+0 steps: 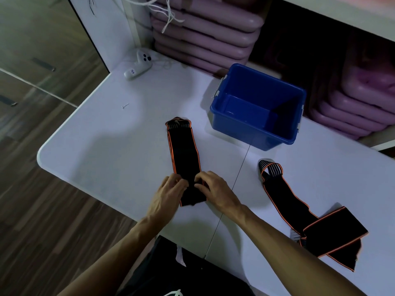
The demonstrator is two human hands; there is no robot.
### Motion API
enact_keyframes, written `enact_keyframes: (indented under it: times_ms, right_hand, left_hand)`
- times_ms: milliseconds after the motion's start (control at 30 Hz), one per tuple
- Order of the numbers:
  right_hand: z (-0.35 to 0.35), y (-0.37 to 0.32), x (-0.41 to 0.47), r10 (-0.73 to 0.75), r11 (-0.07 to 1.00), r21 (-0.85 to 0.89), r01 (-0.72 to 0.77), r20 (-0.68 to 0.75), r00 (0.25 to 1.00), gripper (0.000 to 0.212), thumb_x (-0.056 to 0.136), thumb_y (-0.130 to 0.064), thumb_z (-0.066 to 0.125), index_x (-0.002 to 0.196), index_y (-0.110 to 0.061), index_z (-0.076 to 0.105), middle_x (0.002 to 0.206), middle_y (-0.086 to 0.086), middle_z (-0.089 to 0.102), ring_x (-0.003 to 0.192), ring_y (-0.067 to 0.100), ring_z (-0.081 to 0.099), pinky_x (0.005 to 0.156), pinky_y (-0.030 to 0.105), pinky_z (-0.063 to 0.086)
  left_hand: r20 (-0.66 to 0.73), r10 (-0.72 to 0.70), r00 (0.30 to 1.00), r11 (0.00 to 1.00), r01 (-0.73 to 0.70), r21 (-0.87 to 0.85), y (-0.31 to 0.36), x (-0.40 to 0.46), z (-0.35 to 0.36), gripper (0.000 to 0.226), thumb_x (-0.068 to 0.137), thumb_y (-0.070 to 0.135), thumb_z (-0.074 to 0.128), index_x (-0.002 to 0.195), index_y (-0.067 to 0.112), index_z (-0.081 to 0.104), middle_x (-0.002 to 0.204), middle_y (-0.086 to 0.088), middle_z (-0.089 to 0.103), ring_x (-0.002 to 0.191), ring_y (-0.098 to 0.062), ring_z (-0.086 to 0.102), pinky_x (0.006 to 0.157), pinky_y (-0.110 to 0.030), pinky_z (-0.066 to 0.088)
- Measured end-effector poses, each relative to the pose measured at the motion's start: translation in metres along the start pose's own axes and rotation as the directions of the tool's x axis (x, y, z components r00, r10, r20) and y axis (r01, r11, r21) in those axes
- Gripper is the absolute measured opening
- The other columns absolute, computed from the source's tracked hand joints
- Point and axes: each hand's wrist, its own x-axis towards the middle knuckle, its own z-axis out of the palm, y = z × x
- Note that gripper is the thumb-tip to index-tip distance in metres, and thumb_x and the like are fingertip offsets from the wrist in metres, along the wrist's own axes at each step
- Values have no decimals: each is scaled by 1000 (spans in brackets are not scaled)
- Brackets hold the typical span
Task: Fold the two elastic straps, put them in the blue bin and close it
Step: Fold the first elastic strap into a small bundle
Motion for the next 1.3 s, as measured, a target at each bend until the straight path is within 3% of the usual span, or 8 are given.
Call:
enact_keyframes:
  times_ms: [200, 367, 533, 700, 833, 900, 1033, 1300]
  right_hand:
    - [5, 2, -8, -41, 998, -40, 38, -87, 995, 17, 99, -31, 53, 104, -18, 63, 107, 2, 50, 90, 16, 57, 81, 34, 53]
    - [-2, 13, -21, -282, 852, -447, 273, 48, 958, 60, 88, -60, 54, 127, -14, 59, 141, 7, 45, 117, 25, 47, 84, 34, 51]
    - [2, 17, -18, -350, 766, -555, 324, 63, 935, 59, 82, -38, 71, 131, -8, 54, 128, 9, 56, 111, 28, 53, 78, 40, 53]
    - [-10, 11, -7, -391, 841, -413, 349, -19, 920, 46, 93, -38, 51, 128, -8, 59, 102, 6, 69, 96, 24, 58, 69, 36, 51]
    - [-19, 4, 6, -406, 841, -394, 370, -9, 914, 41, 90, -37, 53, 115, -8, 67, 87, 7, 70, 89, 26, 61, 62, 42, 53]
    - [-19, 6, 4, -433, 825, -406, 392, -8, 902, 39, 91, -37, 54, 113, -8, 68, 88, 5, 72, 88, 25, 60, 61, 41, 52]
    - [-13, 17, -11, -472, 790, -429, 437, 29, 881, 30, 87, -29, 63, 111, -12, 69, 110, 5, 70, 94, 25, 58, 67, 39, 54]
    - [-9, 13, -18, -447, 799, -422, 428, 59, 893, 38, 73, -17, 81, 108, -16, 66, 119, 8, 64, 103, 23, 52, 70, 38, 55]
  left_hand:
    - [126, 106, 986, 985, -121, 120, -7, -24, -3, 45, 90, 37, 54, 120, 4, 61, 124, -16, 61, 112, -30, 58, 89, -38, 55]
    - [153, 151, 977, 966, -178, 186, -10, -23, -3, 50, 84, 42, 57, 119, 5, 63, 126, -13, 61, 116, -27, 58, 89, -35, 53]
    - [164, 157, 974, 967, -185, 175, -3, -23, -6, 52, 92, 38, 42, 121, -1, 60, 125, -18, 61, 113, -28, 61, 96, -33, 48]
    - [204, -59, 977, 997, 70, -45, -3, -11, -18, 60, 96, 53, 25, 123, 11, 59, 122, -5, 53, 111, -21, 48, 93, -32, 48]
    - [251, -119, 961, 978, 157, -140, -10, 6, -27, 57, 96, 53, 25, 94, 13, 66, 95, -6, 59, 90, -22, 53, 84, -41, 46]
    - [195, -320, 927, 904, 360, -229, -9, 19, -32, 59, 95, 52, 30, 75, 7, 61, 83, -10, 59, 78, -22, 55, 77, -40, 46]
    - [75, -632, 772, 750, 633, -193, -9, 47, -21, 42, 85, 51, 58, 83, 9, 63, 82, -4, 62, 74, -21, 59, 66, -34, 46]
    - [48, -726, 686, 652, 708, -270, -25, 66, -14, 21, 78, 23, 72, 77, 12, 53, 81, -6, 61, 83, -32, 60, 66, -35, 44]
